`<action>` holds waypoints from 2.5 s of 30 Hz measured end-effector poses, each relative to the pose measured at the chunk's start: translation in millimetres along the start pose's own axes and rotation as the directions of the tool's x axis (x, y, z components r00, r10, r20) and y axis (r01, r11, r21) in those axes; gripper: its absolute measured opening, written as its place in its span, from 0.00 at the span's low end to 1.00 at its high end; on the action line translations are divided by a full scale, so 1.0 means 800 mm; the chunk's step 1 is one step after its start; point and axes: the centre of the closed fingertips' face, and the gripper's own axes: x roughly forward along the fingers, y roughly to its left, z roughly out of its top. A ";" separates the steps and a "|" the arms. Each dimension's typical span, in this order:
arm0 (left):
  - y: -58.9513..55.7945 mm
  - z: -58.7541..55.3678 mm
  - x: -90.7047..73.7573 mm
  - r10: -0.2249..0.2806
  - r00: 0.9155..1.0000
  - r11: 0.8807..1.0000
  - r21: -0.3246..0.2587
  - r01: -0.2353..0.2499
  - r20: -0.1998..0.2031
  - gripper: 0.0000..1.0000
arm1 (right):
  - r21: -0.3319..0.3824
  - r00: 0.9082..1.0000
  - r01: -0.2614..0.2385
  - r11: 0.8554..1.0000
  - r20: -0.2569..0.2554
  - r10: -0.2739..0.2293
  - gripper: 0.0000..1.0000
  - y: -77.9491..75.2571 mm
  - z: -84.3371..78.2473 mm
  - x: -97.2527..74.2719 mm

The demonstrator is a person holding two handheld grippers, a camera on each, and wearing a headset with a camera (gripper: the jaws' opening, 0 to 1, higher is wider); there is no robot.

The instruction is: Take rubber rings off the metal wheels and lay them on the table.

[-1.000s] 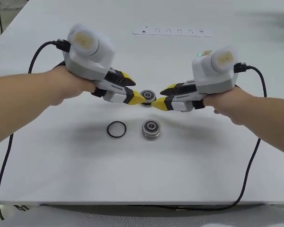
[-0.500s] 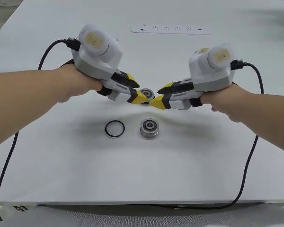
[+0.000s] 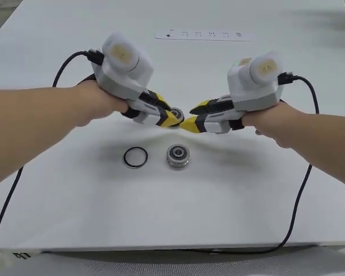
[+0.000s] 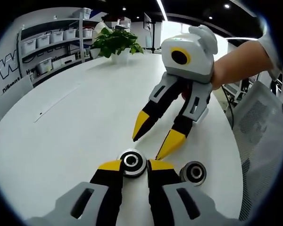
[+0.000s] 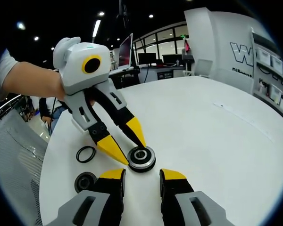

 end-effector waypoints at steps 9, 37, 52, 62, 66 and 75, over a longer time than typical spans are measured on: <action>0.003 0.000 -0.001 0.029 1.000 0.999 0.021 -0.029 -0.003 0.10 | 0.004 1.000 0.005 1.000 0.003 -0.005 0.26 0.000 0.000 -0.002; -0.001 0.000 -0.003 0.064 0.998 0.998 0.002 -0.064 -0.005 0.07 | 0.058 0.999 0.045 0.997 0.002 -0.045 0.20 0.006 -0.001 0.016; 0.000 0.001 -0.001 0.071 0.997 0.997 -0.011 -0.071 -0.009 0.07 | 0.110 0.999 0.040 0.993 0.007 -0.042 0.06 0.007 -0.006 0.010; 0.002 0.001 0.000 0.076 0.997 0.997 -0.007 -0.076 -0.010 0.07 | 0.193 0.998 0.063 0.979 0.013 -0.067 0.00 0.003 -0.007 0.007; 0.002 0.001 0.000 0.077 0.997 0.997 -0.005 -0.077 -0.012 0.07 | 0.264 0.995 0.077 0.961 0.042 -0.092 0.00 -0.007 -0.005 0.005; 0.002 0.001 0.001 0.078 0.997 0.997 -0.004 -0.078 -0.017 0.07 | 0.329 0.990 0.088 0.940 0.077 -0.120 0.00 -0.014 0.004 0.004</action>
